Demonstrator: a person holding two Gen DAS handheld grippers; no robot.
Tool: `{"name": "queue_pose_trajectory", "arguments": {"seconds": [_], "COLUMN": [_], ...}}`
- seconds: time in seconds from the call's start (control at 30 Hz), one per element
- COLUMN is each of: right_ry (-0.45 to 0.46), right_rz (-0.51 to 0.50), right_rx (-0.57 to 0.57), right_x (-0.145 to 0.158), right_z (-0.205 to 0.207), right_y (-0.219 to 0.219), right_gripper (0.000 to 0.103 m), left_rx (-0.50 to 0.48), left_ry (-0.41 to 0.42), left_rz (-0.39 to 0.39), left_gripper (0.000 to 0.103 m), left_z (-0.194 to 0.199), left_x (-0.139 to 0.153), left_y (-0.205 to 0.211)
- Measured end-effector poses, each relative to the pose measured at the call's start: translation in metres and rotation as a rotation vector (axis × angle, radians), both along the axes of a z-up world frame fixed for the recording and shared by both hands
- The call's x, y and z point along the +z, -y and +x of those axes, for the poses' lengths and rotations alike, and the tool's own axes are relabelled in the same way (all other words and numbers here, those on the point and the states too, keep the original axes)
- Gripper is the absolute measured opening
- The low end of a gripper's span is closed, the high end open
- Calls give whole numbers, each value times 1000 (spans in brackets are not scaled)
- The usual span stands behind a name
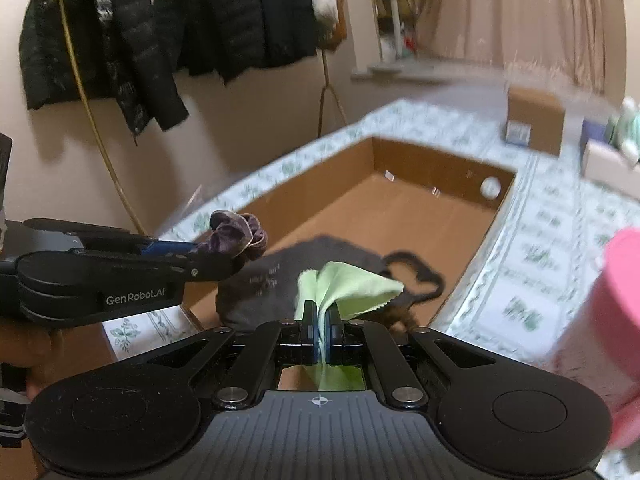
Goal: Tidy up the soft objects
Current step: 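Carry scrunchie and green cloth to the tray and release both grippers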
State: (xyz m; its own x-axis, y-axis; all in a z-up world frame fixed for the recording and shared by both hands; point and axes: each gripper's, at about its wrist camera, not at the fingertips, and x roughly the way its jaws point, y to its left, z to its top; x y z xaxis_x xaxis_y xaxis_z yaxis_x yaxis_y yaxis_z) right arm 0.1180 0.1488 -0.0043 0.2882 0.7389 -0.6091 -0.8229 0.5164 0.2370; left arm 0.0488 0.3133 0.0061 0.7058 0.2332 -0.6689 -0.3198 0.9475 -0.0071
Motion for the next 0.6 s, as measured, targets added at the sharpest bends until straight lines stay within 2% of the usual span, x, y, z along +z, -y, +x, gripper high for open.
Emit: {"name": "queue_pose_trajectory", "arguments": {"seconds": [0.2,0.47,0.5,0.57,0.6], "right_ry": [-24,5,13,27,34], "right_rz": [-59,-66,-60,-46,-36], "right_rx": [27,47,45,47,44], "right_x": [-20,-21,-19,-15,-13], "right_z": [4,-4,-6,-11,-14], "right_y": [-18,-19,-16,-11,-8], "right_gripper": [3,4,7,23,45], "left_rx": [5,10,14,21,26], "left_ry": [-31,-16,-11,-2,3], "left_rz": [-35,-37,-38,-40,-41], "left_gripper": [20,34,36,39,41], "left_z": [7,4,2,-2,-5], "left_x": [-20,-19,-17,-14,-12], "left_y": [-8,-9,-9,-10,-9]}}
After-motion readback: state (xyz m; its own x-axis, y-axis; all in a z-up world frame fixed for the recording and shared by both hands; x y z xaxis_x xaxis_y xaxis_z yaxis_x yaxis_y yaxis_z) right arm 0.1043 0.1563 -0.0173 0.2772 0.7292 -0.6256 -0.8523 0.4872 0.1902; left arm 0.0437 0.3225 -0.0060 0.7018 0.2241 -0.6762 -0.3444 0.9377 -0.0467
